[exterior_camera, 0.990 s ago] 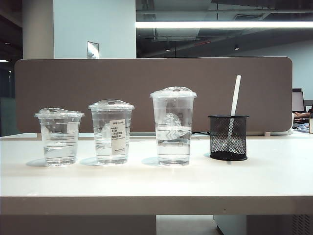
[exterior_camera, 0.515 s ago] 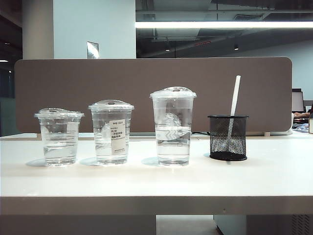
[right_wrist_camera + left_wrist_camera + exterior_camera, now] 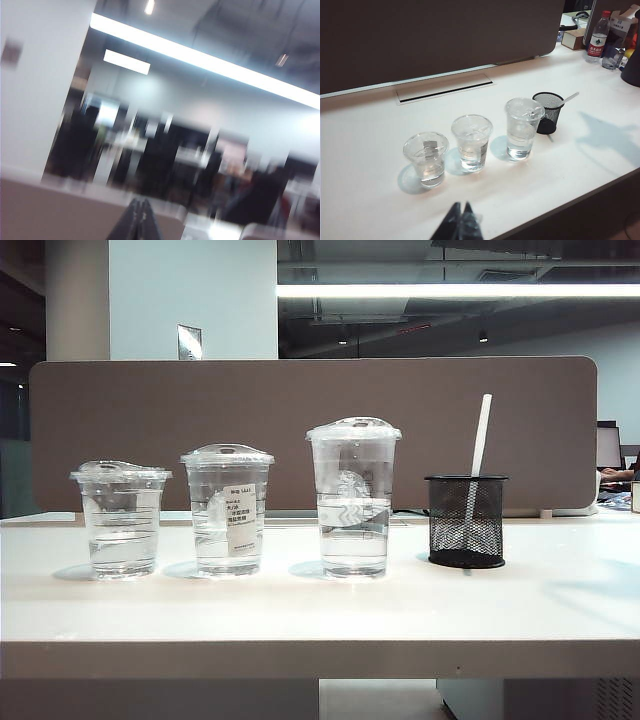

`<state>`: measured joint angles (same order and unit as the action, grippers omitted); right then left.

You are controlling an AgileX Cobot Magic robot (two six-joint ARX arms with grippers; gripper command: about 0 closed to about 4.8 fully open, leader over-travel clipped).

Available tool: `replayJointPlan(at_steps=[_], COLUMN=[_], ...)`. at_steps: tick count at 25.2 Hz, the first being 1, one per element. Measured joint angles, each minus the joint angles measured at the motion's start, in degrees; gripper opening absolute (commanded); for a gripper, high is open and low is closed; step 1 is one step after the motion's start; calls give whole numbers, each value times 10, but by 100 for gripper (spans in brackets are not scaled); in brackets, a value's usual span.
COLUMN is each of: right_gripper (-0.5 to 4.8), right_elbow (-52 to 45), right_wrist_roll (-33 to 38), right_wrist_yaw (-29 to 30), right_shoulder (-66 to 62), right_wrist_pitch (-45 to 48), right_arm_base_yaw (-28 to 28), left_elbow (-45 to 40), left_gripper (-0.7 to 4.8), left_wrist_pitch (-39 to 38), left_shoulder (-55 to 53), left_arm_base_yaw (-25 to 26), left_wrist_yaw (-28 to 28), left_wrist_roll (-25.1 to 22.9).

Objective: Pick up the straw and insert it into the large coffee cup.

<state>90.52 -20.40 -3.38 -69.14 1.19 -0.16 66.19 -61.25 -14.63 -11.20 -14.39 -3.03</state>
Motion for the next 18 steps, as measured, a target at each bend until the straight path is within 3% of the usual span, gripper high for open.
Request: replayJointPlan(at_steps=[2, 5, 7, 11, 14, 18], right_gripper=[3, 3, 3, 3, 3, 3], right_elbow=[-8, -53, -119, -242, -381, -528], right_wrist_roll=[7, 27, 50, 103, 187, 215], right_wrist_yaw=[9, 77, 110, 121, 121, 121], right_shoulder=[-73, -138, -153, -156, -157, -145], right_wrist_pitch=[-14, 10, 96, 234, 360, 445], right_arm_base_yaw=[-2, -3, -3, -3, -9, -7], left_elbow=[0, 0, 0, 0, 0, 0], left_gripper=[-5, -5, -5, -5, -5, -5], left_wrist_pitch=[-1, -20, -41, -61, -63, -63], left_shoulder=[0, 0, 0, 0, 0, 0], left_arm_base_yaw=[0, 0, 0, 0, 0, 0], left_wrist_yaw=[0, 0, 0, 0, 0, 0], left_wrist_roll=[0, 0, 0, 0, 2, 2])
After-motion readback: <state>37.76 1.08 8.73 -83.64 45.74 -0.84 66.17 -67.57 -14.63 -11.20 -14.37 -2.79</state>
